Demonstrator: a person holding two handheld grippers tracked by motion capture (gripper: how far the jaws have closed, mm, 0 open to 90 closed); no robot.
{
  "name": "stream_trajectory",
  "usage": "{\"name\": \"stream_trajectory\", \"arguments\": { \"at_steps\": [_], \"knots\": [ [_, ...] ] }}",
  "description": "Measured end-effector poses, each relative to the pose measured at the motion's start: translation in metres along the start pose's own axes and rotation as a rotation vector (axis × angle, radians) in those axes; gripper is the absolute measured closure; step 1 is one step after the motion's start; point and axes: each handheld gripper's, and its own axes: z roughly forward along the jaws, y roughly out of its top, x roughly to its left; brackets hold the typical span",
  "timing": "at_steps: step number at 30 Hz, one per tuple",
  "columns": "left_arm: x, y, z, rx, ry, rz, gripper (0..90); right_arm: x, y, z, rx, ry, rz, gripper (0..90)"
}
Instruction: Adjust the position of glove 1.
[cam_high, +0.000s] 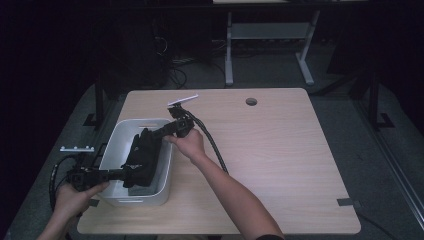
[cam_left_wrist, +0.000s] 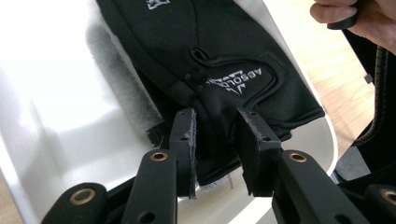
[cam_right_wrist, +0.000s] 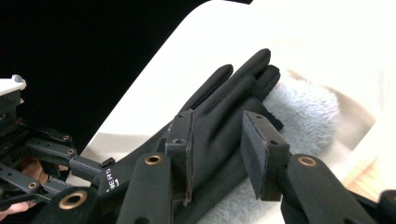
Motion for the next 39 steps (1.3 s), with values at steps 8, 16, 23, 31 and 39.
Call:
{"name": "stream_trajectory", "arguments": {
  "at_steps": [8,16,23,31,39],
  "knots": [
    [-0.004,0.007,-0.007,-0.025,-0.005,0.016,66.7,0.0,0.003,-0.015,-0.022,0.002,-0.015,64.5],
    [-0.014,0.016,-0.009,-0.066,-0.034,0.039,67.9,0.001,0.003,-0.034,-0.05,0.01,-0.02,64.0],
    [-0.023,0.024,-0.006,-0.075,-0.05,0.058,67.1,0.0,0.004,-0.047,-0.075,0.025,-0.025,60.6],
    [-0.036,0.034,-0.002,-0.082,-0.076,0.078,63.3,-0.001,0.003,-0.061,-0.099,0.048,-0.025,56.7],
    [-0.046,0.038,0.004,-0.071,-0.087,0.1,63.1,-0.005,-0.006,-0.079,-0.128,0.046,-0.022,55.2]
  ]
}}
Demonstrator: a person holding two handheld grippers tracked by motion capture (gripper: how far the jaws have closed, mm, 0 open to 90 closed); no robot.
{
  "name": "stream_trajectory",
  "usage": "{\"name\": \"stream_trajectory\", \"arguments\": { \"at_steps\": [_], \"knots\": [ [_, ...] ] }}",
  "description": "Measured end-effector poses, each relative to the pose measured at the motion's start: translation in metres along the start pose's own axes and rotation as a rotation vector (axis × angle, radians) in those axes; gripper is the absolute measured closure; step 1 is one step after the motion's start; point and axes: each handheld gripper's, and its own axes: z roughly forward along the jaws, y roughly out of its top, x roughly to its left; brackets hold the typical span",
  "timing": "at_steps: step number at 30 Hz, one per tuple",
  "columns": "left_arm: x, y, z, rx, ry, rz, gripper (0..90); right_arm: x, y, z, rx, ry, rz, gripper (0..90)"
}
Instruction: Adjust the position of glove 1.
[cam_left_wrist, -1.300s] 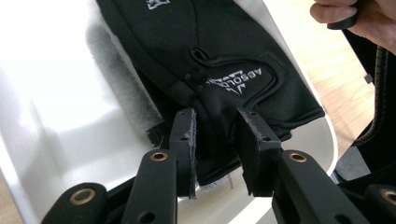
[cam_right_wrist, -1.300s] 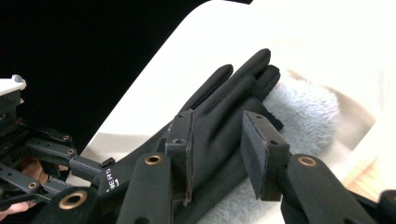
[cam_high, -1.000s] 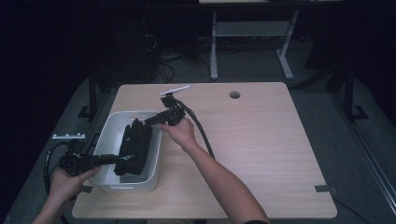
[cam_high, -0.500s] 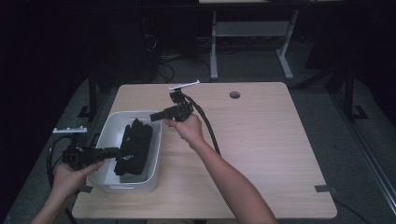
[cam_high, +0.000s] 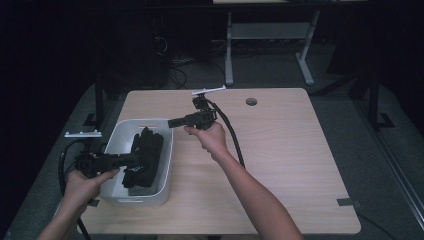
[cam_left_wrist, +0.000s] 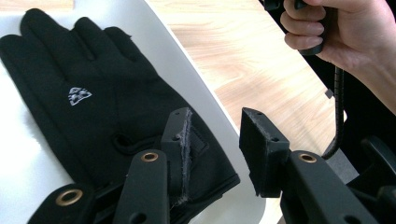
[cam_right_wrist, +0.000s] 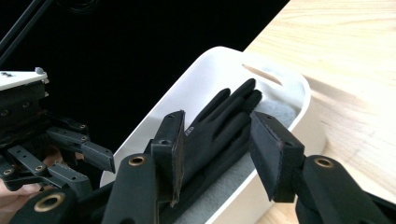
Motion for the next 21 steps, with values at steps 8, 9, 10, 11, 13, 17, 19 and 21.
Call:
{"name": "stream_trajectory", "arguments": {
  "at_steps": [8,9,10,11,13,17,19,21],
  "knots": [
    [-0.007,0.006,0.009,0.008,-0.007,0.01,63.1,-0.005,-0.002,-0.018,-0.019,-0.004,0.007,54.7],
    [-0.007,0.007,0.01,0.018,-0.008,0.019,63.1,-0.005,-0.002,-0.02,-0.02,-0.005,0.003,54.4],
    [-0.009,0.007,0.011,0.016,-0.008,0.018,63.1,-0.005,-0.003,-0.021,-0.021,-0.005,0.007,54.3],
    [-0.01,0.008,0.012,0.015,-0.011,0.021,63.1,-0.006,-0.003,-0.023,-0.022,-0.006,0.006,54.3],
    [-0.012,0.009,0.014,0.015,-0.015,0.023,63.1,-0.006,-0.003,-0.026,-0.023,-0.01,0.005,54.1],
    [-0.014,0.011,0.018,0.015,-0.021,0.03,63.1,-0.007,-0.004,-0.032,-0.024,-0.012,0.003,54.0],
    [-0.016,0.012,0.02,0.012,-0.025,0.029,63.1,-0.008,-0.005,-0.035,-0.026,-0.017,0.006,54.0],
    [-0.017,0.013,0.022,0.018,-0.027,0.032,63.1,-0.01,-0.006,-0.039,-0.029,-0.02,0.004,53.9]
  ]
}}
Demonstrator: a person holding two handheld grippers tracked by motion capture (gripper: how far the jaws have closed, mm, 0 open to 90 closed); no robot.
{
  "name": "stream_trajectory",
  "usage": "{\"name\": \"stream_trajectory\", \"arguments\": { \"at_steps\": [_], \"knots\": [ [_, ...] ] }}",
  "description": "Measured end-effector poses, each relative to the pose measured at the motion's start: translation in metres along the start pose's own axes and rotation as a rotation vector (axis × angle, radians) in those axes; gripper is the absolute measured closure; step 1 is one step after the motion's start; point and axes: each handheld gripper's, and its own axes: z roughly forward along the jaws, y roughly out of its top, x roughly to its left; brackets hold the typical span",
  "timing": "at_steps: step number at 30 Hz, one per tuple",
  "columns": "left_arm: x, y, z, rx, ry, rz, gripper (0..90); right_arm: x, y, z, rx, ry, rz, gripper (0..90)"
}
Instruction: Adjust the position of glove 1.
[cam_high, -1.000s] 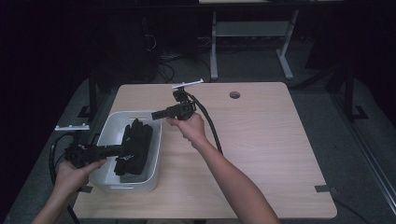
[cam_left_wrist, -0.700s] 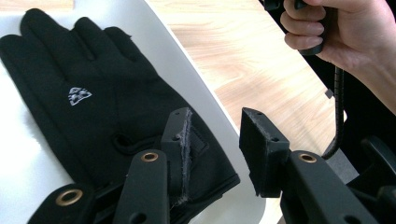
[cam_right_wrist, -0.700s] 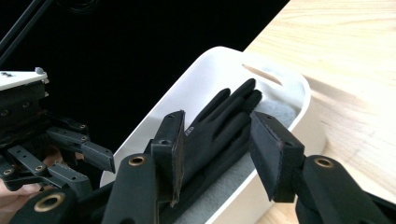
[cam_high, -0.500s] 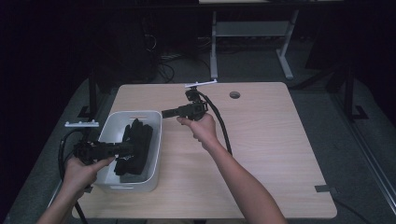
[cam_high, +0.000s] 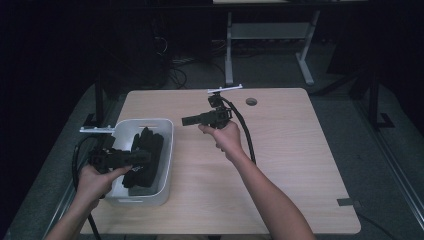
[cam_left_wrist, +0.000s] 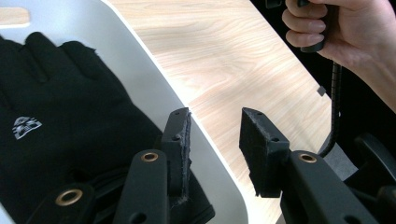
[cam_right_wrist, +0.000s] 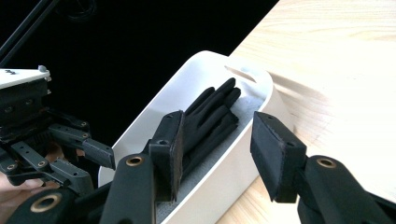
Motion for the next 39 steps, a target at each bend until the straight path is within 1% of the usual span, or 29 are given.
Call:
{"name": "stream_trajectory", "arguments": {
  "at_steps": [1,3,8,12,14,15,20,23,25,26,27,29,35,38,39],
  "knots": [
    [0.0,0.0,0.001,-0.001,-0.003,0.0,63.1,0.0,0.0,-0.002,-0.003,0.0,0.006,53.7],
    [-0.001,0.001,0.003,-0.002,-0.01,0.003,62.6,-0.001,-0.001,-0.005,-0.005,-0.007,0.0,53.2],
    [-0.006,0.005,0.008,-0.002,-0.032,0.01,61.8,-0.003,-0.003,-0.013,-0.005,-0.014,0.003,50.9],
    [-0.01,0.008,0.013,0.007,-0.04,0.021,61.2,-0.006,-0.004,-0.02,-0.013,-0.019,0.006,50.3],
    [-0.011,0.009,0.015,0.008,-0.045,0.019,60.8,-0.007,-0.005,-0.024,-0.016,-0.02,0.012,49.7],
    [-0.012,0.01,0.016,0.005,-0.046,0.019,60.3,-0.009,-0.005,-0.026,-0.019,-0.025,0.005,49.2],
    [-0.017,0.014,0.022,0.007,-0.054,0.032,57.6,-0.012,-0.006,-0.035,-0.032,-0.029,0.018,46.3],
    [-0.02,0.016,0.026,0.007,-0.057,0.034,53.3,-0.014,-0.007,-0.039,-0.033,-0.036,0.023,43.1],
    [-0.022,0.018,0.028,0.009,-0.057,0.037,52.7,-0.015,-0.008,-0.043,-0.036,-0.04,0.035,41.0],
    [-0.023,0.018,0.03,0.01,-0.062,0.036,52.0,-0.016,-0.008,-0.044,-0.041,-0.046,0.031,40.4],
    [-0.024,0.019,0.031,0.014,-0.064,0.046,51.3,-0.016,-0.008,-0.046,-0.044,-0.043,0.035,39.6],
    [-0.026,0.02,0.033,0.012,-0.069,0.043,50.2,-0.017,-0.009,-0.049,-0.046,-0.047,0.04,37.9],
    [-0.031,0.024,0.038,0.015,-0.085,0.059,42.0,-0.021,-0.013,-0.06,-0.059,-0.056,0.048,35.5],
    [-0.034,0.025,0.042,0.021,-0.085,0.066,37.1,-0.024,-0.017,-0.064,-0.065,-0.064,0.048,35.0],
    [-0.034,0.025,0.043,0.027,-0.088,0.07,36.0,-0.024,-0.018,-0.066,-0.065,-0.062,0.056,34.7]
  ]
}}
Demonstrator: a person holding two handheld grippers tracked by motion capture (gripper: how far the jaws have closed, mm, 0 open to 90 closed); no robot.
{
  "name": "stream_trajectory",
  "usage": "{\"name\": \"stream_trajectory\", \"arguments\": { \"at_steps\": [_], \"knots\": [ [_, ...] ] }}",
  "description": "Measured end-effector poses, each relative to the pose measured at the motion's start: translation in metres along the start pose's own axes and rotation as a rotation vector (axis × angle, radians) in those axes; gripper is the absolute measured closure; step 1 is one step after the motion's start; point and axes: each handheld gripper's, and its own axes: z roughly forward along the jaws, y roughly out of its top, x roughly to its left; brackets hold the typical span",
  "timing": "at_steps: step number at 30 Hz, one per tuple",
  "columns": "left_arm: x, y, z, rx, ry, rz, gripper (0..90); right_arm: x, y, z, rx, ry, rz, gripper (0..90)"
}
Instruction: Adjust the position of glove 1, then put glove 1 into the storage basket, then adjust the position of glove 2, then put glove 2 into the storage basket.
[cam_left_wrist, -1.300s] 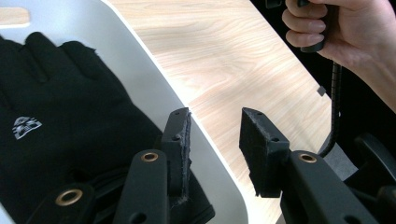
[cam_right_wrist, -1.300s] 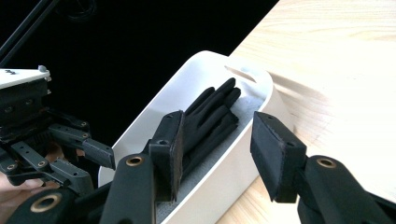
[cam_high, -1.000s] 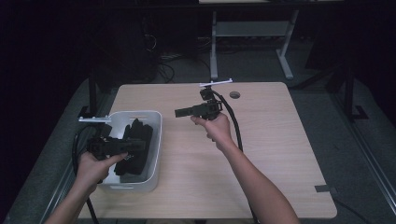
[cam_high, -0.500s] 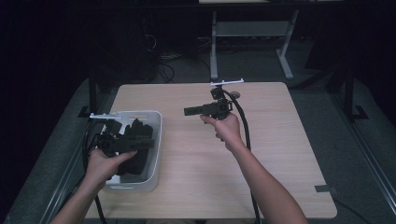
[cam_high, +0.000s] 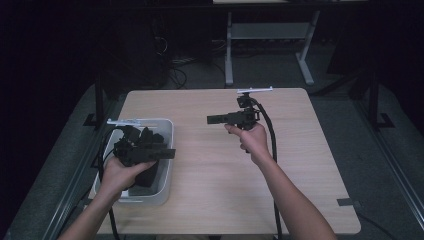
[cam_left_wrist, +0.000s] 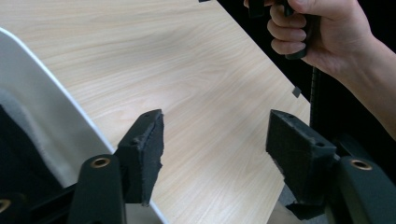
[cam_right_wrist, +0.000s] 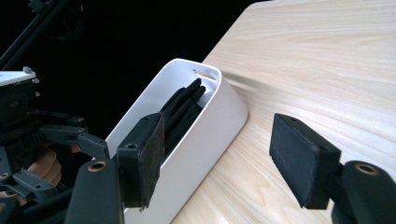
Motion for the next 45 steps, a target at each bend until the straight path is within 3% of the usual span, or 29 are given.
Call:
{"name": "stream_trajectory", "arguments": {
  "at_steps": [15,45],
  "knots": [
    [-0.008,0.005,0.013,0.009,-0.012,0.006,24.9,-0.015,-0.011,-0.023,-0.028,-0.018,0.03,31.1],
    [-0.021,0.01,0.037,0.027,-0.031,0.031,23.5,-0.042,-0.034,-0.073,-0.1,-0.08,0.078,28.5]
  ]
}}
